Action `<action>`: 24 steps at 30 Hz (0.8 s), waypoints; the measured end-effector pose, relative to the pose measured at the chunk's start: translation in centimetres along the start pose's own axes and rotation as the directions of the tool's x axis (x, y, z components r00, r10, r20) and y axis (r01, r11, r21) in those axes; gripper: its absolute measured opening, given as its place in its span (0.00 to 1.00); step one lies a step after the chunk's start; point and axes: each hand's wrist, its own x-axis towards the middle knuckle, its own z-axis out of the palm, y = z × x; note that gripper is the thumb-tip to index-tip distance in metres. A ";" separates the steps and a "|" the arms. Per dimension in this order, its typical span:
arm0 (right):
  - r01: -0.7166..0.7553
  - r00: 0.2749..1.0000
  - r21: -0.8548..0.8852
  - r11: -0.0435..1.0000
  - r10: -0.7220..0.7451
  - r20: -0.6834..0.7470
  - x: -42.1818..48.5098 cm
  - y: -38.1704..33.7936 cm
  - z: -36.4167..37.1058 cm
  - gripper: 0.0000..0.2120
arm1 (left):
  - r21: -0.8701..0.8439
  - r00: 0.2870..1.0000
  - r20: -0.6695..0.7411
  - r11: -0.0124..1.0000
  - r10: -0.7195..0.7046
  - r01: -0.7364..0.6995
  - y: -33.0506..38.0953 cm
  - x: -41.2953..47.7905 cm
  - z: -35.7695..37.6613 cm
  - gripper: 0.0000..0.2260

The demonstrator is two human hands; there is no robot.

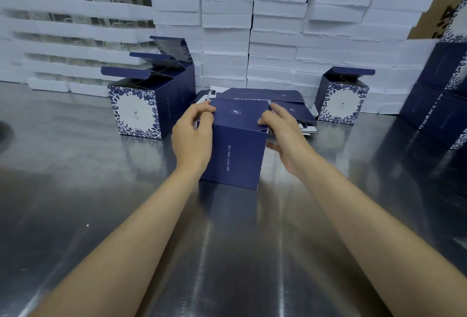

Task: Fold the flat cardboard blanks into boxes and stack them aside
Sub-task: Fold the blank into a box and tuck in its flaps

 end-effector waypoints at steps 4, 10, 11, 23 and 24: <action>-0.023 0.991 -0.049 0.999 0.030 0.132 0.7 0.7 -0.8 0.20 | 0.085 0.996 -0.047 0.993 0.082 -0.078 0.5 -0.4 0.1 0.10; -0.048 0.990 0.025 0.999 0.045 0.133 1.4 1.0 -1.8 0.17 | 0.348 0.811 0.047 0.751 0.584 -0.561 2.3 -1.6 0.7 0.09; -0.047 0.993 0.047 0.998 0.042 0.107 1.5 1.1 -1.8 0.19 | 0.369 0.780 0.117 0.702 0.615 -0.609 2.4 -1.9 0.8 0.10; 0.039 0.992 -0.037 0.999 -0.043 -0.114 1.2 1.2 -0.7 0.24 | 0.531 0.764 0.323 0.561 0.558 -0.635 2.5 -4.0 2.3 0.15; 0.080 0.988 -0.048 0.996 -0.086 -0.128 1.1 1.3 -0.5 0.25 | 0.519 0.761 0.323 0.567 0.563 -0.640 2.5 -4.1 2.3 0.15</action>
